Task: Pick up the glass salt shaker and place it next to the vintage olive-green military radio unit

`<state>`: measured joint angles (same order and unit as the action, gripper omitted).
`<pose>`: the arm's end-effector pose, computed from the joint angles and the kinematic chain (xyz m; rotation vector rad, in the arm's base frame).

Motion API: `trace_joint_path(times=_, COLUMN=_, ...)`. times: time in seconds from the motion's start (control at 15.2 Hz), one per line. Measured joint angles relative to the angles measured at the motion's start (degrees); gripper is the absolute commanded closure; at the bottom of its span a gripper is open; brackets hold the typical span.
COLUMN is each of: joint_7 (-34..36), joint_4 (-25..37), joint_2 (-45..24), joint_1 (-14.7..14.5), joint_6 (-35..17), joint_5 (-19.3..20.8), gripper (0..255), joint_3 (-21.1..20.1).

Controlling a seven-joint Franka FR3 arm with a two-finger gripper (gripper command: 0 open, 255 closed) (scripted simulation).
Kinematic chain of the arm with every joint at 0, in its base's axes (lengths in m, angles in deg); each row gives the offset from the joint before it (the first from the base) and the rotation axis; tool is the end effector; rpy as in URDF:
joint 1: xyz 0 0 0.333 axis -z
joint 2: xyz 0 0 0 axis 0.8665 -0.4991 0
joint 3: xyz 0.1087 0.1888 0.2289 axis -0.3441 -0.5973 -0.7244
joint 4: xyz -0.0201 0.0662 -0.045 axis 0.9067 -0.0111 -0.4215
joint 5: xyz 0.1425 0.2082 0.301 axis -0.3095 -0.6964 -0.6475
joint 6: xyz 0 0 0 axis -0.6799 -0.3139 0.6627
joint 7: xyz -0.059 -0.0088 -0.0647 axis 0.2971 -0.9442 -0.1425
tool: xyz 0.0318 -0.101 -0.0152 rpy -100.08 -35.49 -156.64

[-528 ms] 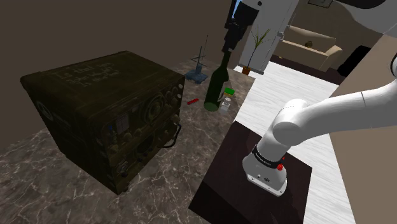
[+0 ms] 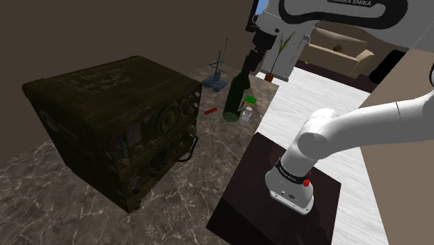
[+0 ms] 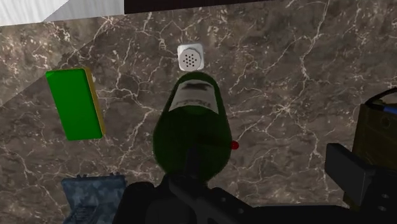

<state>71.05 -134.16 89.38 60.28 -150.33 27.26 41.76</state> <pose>0.3186 -0.0290 0.5571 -3.0970 -0.2627 -0.1591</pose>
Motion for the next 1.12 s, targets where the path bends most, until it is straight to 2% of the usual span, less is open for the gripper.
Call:
trace_joint_path(times=0.66, joint_7=-6.56, joint_4=-13.53, joint_2=-2.79, joint_1=3.21, joint_6=-11.48, joint_5=5.78, gripper=0, joint_3=5.30)
trace_joint_path(times=0.73, joint_7=-7.37, joint_4=-14.37, joint_2=-3.09, joint_1=3.76, joint_6=-14.58, joint_5=6.60, gripper=0, joint_3=6.01)
trace_joint_path(times=0.86, joint_7=-7.74, joint_4=-16.07, joint_2=-4.54, joint_1=4.00, joint_6=-24.15, joint_5=6.49, gripper=0, joint_3=6.32)
trace_joint_path(times=0.92, joint_7=-7.58, joint_4=-18.04, joint_2=-4.38, joint_1=4.29, joint_6=-23.64, joint_5=6.82, gripper=0, joint_3=6.00)
trace_joint_path(times=0.99, joint_7=-7.94, joint_4=-18.66, joint_2=-4.82, joint_1=4.59, joint_6=-21.00, joint_5=7.08, gripper=0, joint_3=6.17)
trace_joint_path(times=1.12, joint_7=-8.20, joint_4=-19.72, joint_2=-5.91, joint_1=4.86, joint_6=-20.28, joint_5=7.40, gripper=0, joint_3=6.44)
